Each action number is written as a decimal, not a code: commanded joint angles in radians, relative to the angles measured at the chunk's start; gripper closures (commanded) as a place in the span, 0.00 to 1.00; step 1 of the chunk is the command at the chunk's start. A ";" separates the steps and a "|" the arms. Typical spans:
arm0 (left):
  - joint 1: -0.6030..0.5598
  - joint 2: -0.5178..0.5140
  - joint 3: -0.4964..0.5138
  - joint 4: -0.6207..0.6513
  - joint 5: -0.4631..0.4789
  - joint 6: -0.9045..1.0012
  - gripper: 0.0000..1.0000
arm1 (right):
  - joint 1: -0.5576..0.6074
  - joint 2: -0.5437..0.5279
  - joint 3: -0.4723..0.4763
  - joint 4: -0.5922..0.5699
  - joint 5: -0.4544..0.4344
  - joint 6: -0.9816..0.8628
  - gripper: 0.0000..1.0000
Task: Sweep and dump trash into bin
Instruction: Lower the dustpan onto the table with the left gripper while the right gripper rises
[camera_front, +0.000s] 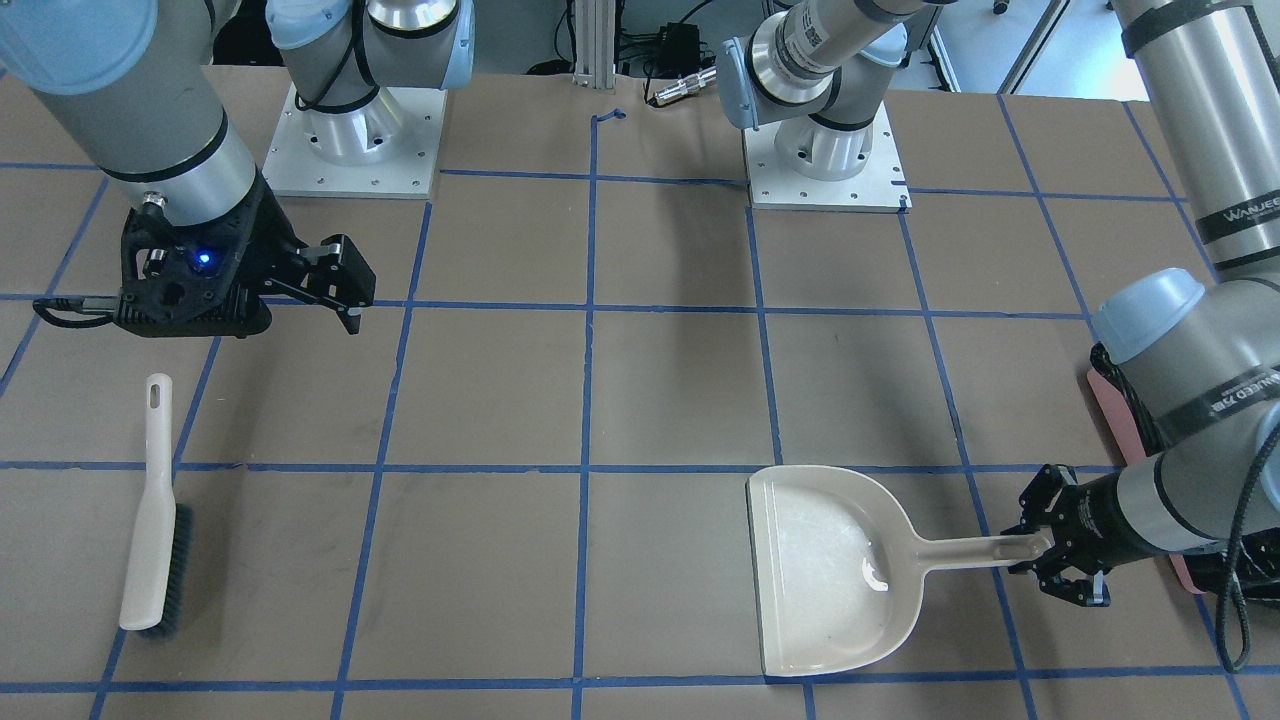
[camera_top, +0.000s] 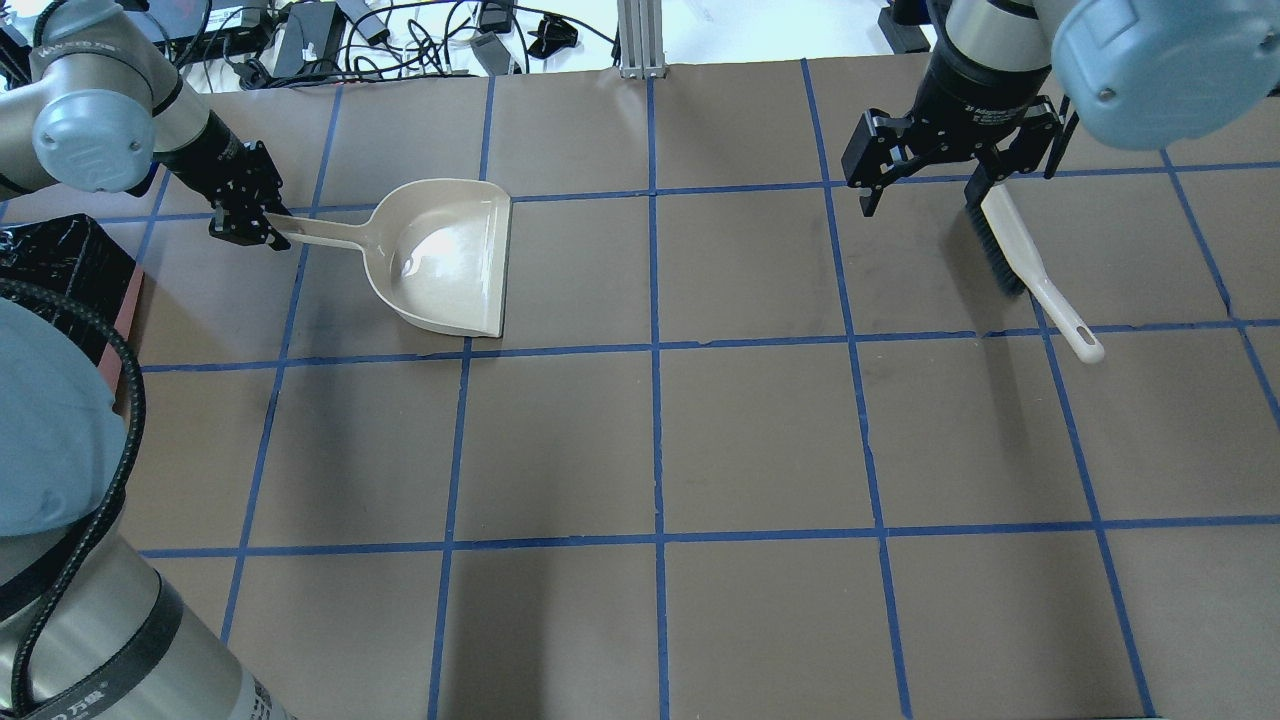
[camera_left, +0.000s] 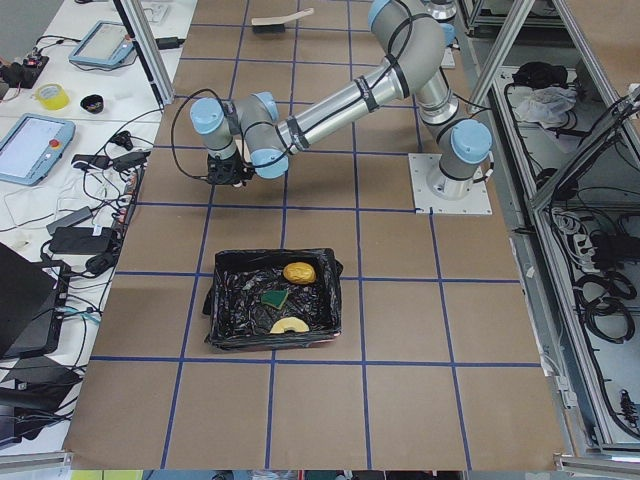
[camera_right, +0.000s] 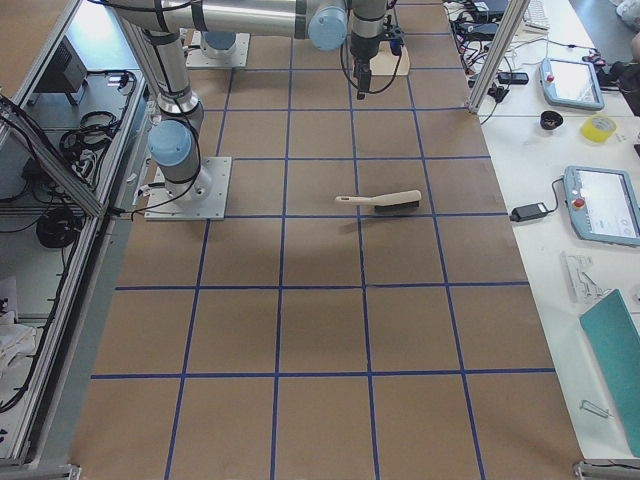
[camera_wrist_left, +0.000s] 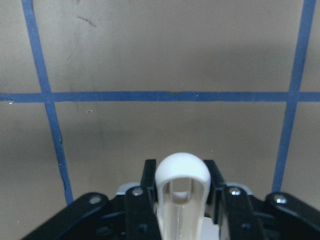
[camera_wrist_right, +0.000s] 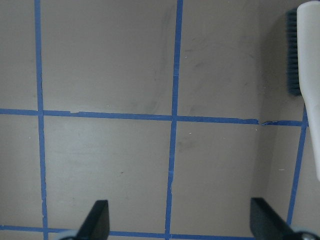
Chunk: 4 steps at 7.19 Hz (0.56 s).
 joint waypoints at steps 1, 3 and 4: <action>0.007 0.033 -0.043 0.007 0.000 0.033 1.00 | -0.004 -0.001 0.002 0.005 -0.003 -0.006 0.00; 0.007 0.011 -0.045 0.059 -0.008 0.044 1.00 | 0.000 -0.001 0.004 0.004 -0.002 -0.017 0.00; 0.007 0.004 -0.042 0.064 -0.010 0.044 1.00 | -0.003 0.000 0.004 0.004 -0.003 -0.035 0.00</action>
